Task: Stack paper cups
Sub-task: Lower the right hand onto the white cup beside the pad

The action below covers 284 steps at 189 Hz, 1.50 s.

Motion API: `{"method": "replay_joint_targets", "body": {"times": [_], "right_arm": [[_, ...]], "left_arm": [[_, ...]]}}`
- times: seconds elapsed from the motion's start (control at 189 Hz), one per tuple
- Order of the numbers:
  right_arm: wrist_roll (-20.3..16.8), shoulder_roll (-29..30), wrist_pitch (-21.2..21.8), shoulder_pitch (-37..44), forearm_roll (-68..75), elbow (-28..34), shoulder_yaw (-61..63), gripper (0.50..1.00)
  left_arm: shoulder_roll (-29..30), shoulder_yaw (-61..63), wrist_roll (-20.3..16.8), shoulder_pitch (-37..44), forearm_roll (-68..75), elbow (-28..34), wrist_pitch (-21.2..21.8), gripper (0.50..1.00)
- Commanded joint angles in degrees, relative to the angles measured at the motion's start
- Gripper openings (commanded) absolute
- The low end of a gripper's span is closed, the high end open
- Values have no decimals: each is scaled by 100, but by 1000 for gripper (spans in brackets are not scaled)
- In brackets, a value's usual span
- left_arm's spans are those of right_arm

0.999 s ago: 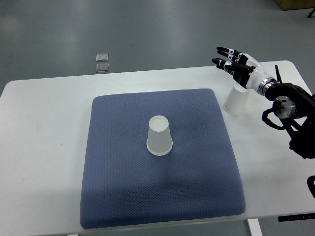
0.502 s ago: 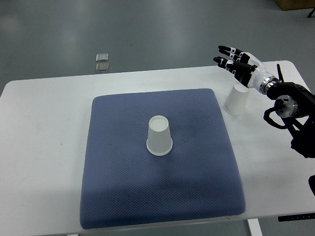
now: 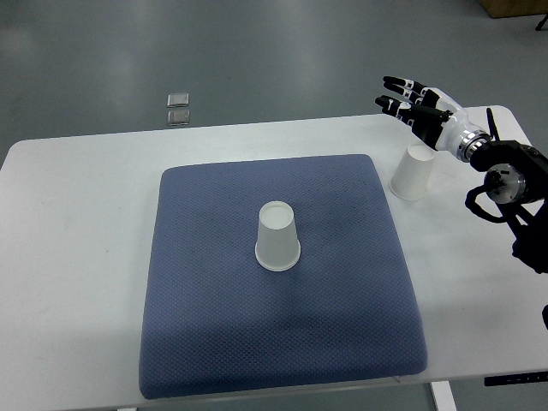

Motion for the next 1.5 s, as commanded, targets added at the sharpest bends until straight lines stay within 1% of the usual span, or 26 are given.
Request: {"method": "replay_joint_targets", "body": {"times": [0.0,0.354,0.454,0.571,0.808,0.866,0.909,0.914,0.919,1.009,1.337,1.495], "right_arm": [[0,-14,3,11,-6,1,3,915],[-9,-120,3,90,-85,27,-32,915],[0,-155,12,134,-401,36,-41,913],[8,-225,21,169,-1104,80,-50,913],[167,-506,38,195,-3556,616,-190,913],[167,-524,38,239,-4057,695,-199,913],[167,-524,38,239,-4058,695,-199,913],[175,-559,47,265,-4467,747,-225,913],[175,-576,56,274,-4566,774,-243,913],[202,-717,100,318,-5226,836,-471,913],[228,-831,38,415,-6193,836,-1166,913],[228,-814,-14,415,-6466,827,-1271,913]], "left_arm": [[0,3,0,-3,0,-4,-1,1000],[0,3,0,5,0,-4,-1,1000],[0,-5,0,-3,0,-4,-1,1000],[0,-5,0,-3,0,-4,-1,1000],[0,3,0,-3,0,-4,-1,1000],[0,3,0,-3,0,-4,-1,1000],[0,3,0,-3,0,-4,-1,1000],[0,3,0,5,0,-4,-1,1000],[0,-5,0,-3,0,-4,-1,1000],[0,-5,0,-3,0,-4,-1,1000],[0,-5,0,5,0,-4,-1,1000],[0,-5,0,-3,0,-4,-1,1000]]}}
